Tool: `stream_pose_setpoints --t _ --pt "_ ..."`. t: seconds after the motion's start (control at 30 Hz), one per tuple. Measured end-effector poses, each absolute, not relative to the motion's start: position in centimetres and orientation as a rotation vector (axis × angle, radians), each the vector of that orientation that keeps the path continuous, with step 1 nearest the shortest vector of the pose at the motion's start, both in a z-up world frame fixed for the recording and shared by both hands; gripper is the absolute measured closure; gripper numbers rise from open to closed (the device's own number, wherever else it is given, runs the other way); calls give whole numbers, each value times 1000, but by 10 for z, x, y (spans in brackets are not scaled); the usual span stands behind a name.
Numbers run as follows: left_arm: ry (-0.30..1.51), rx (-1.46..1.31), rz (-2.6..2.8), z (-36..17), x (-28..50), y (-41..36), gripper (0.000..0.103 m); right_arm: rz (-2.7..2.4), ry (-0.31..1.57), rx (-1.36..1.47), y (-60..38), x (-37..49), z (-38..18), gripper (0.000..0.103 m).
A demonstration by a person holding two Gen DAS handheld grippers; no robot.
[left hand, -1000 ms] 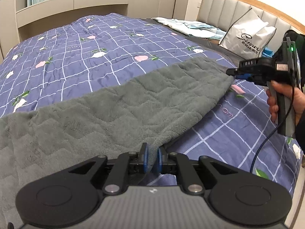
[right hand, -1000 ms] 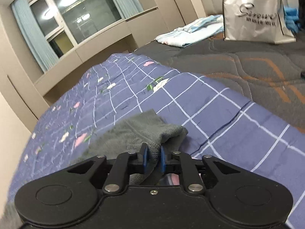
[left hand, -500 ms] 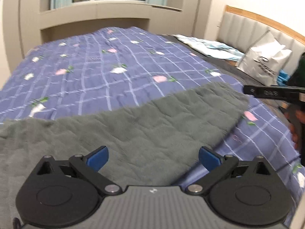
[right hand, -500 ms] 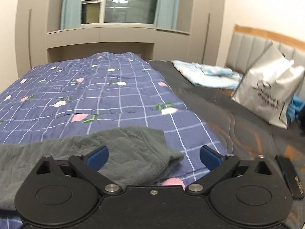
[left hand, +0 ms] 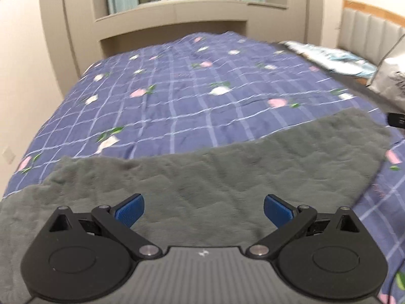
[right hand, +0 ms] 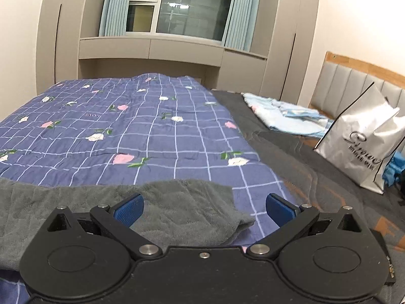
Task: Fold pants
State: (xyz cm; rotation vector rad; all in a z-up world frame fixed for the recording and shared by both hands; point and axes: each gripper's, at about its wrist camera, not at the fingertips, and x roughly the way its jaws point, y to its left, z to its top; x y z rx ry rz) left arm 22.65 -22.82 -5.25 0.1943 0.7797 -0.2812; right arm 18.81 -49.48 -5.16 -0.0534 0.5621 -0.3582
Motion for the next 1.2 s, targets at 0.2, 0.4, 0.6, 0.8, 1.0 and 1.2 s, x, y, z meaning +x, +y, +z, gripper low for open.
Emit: stream_pose_setpoints --t 0.2,0.4,0.6,0.8,1.0,1.2 --pt "821 168 -254 -58 237 -221 0 -345 628 174 -535 188 -83 0" --pt "848 161 -257 -68 244 -219 0 -296 730 405 -568 187 -109 1" --pt "902 129 -261 -76 251 -218 0 -223 739 488 -575 198 -119 0" --pt "912 139 -252 -80 252 -219 0 -237 678 535 -588 209 -128 0" --pt "912 141 -253 -79 251 -219 0 -266 608 582 -594 215 -130 24" --pt "911 146 -257 -80 251 -219 0 -288 572 649 -601 207 -135 35"
